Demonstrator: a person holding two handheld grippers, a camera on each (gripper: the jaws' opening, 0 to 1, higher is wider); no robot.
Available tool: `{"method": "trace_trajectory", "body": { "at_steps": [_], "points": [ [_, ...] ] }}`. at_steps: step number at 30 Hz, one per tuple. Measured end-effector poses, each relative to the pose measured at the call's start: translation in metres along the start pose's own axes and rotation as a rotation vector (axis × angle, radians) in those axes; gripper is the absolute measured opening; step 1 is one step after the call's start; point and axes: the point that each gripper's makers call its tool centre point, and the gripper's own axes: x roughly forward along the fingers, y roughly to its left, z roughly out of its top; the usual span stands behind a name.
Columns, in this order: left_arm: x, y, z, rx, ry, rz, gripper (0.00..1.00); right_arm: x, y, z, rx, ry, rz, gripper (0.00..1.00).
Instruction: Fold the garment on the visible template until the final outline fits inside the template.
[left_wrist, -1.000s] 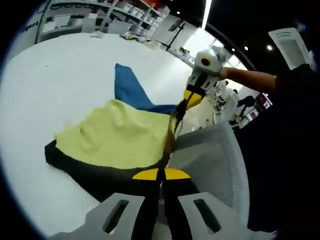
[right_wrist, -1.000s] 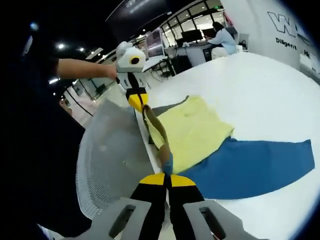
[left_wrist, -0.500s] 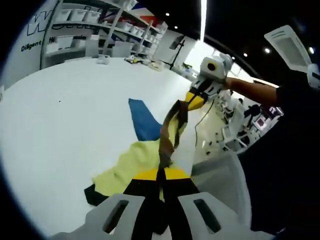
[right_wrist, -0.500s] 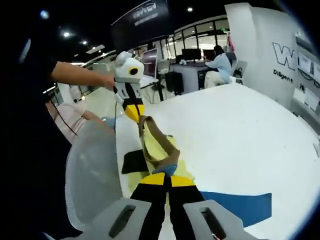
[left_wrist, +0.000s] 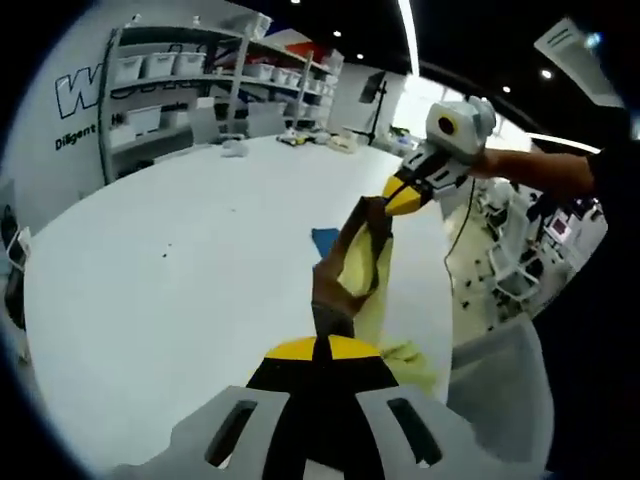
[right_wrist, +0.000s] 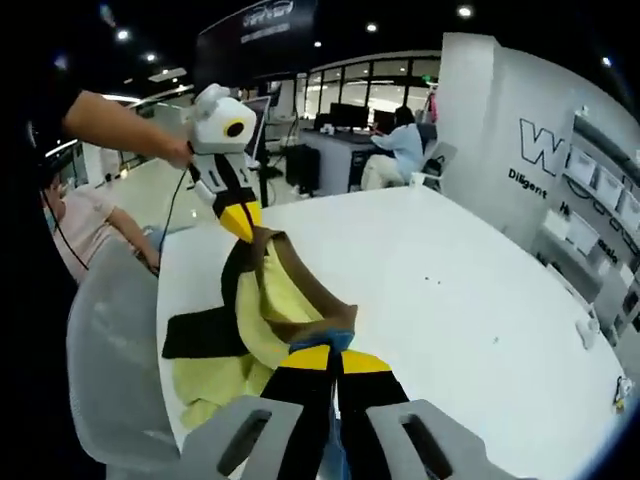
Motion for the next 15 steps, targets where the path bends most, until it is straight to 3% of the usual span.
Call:
{"method": "trace_trajectory", "body": {
  "at_steps": [9,15],
  "points": [
    [0.013,0.033,0.015,0.036,0.015,0.082,0.0,0.024,-0.033,-0.001,-0.027,0.012,-0.107,0.0],
    [0.025,0.056,0.013,0.048,0.042,0.138,0.0,0.043,-0.052,-0.008,-0.029,0.031,-0.153,0.0]
  ]
}}
